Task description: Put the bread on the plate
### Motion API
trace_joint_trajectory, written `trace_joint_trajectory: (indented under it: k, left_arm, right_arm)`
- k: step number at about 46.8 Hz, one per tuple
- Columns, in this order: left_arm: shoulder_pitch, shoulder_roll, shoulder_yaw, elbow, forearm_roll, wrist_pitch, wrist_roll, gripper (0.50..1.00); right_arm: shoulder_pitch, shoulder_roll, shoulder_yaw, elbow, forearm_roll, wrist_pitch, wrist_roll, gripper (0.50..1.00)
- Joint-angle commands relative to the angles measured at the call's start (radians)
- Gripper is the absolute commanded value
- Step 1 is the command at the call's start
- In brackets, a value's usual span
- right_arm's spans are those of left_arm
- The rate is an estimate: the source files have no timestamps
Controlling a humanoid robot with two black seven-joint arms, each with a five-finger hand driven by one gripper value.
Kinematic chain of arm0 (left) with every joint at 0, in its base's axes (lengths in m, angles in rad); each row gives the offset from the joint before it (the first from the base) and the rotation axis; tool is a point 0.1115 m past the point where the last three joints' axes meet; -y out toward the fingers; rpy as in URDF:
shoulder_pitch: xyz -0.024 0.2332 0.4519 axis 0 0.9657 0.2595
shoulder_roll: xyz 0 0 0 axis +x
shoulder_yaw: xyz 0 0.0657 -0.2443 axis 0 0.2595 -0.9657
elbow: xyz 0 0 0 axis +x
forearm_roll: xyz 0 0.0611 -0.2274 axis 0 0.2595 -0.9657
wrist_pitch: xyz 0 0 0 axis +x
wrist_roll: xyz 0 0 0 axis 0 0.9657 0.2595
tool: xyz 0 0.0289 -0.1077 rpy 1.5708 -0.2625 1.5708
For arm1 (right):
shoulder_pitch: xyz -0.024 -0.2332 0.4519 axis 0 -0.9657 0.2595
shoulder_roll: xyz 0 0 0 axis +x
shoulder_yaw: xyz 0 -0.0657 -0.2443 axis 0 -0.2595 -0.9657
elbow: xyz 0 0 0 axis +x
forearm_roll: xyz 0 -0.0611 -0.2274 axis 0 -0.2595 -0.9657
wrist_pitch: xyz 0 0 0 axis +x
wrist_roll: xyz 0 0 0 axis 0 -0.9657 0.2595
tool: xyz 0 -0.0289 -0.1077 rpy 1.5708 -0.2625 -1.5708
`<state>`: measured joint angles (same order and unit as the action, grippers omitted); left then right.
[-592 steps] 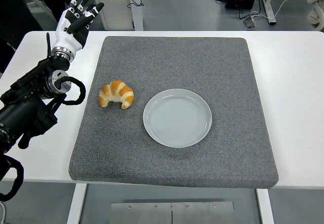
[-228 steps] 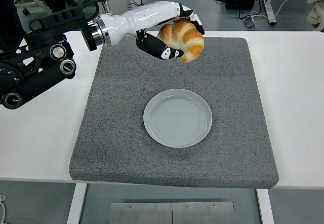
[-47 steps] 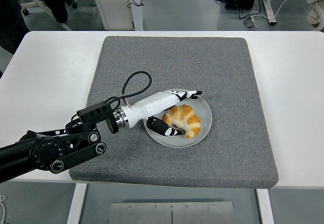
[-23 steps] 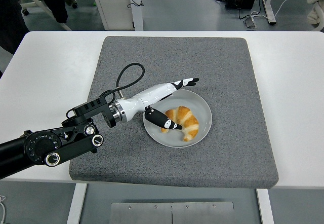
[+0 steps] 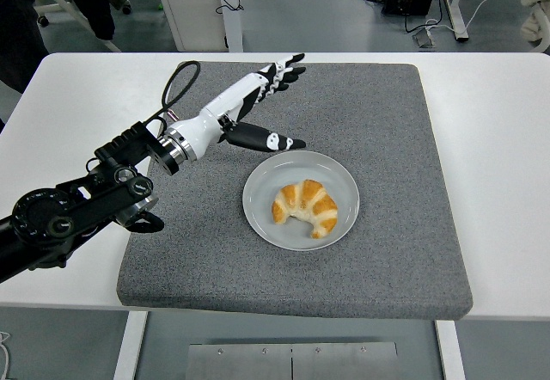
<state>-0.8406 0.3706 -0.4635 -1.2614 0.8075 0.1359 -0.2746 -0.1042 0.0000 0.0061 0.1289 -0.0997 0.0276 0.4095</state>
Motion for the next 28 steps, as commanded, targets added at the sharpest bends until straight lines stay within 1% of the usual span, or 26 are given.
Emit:
trace_joint_trajectory:
  k: [1,10,18,23,28]
  left_arm:
    - [-0.003,0.01,-0.021,0.01,-0.069,0.001,0.003,0.969]
    - [0.006,0.004,-0.083,0.059,-0.186,0.002,0.003,0.969]
    - [0.008,-0.002,-0.133,0.16,-0.324,0.001,-0.003,0.969]
    - [0.005,-0.03,-0.15,0.229,-0.389,-0.001,-0.005,0.969]
    - [0.0,-0.062,-0.153,0.266,-0.407,-0.001,-0.005,0.969]
  right_arm:
    - [0.0,0.0,0.0,0.0,0.0,0.0,0.0,1.0]
    - [0.0,0.0,0.0,0.0,0.0,0.0,0.0,1.0]
    - [0.0,0.0,0.0,0.0,0.0,0.0,0.0,1.0]
    - [0.0,0.0,0.0,0.0,0.0,0.0,0.0,1.0]
    - [0.0,0.0,0.0,0.0,0.0,0.0,0.0,1.0]
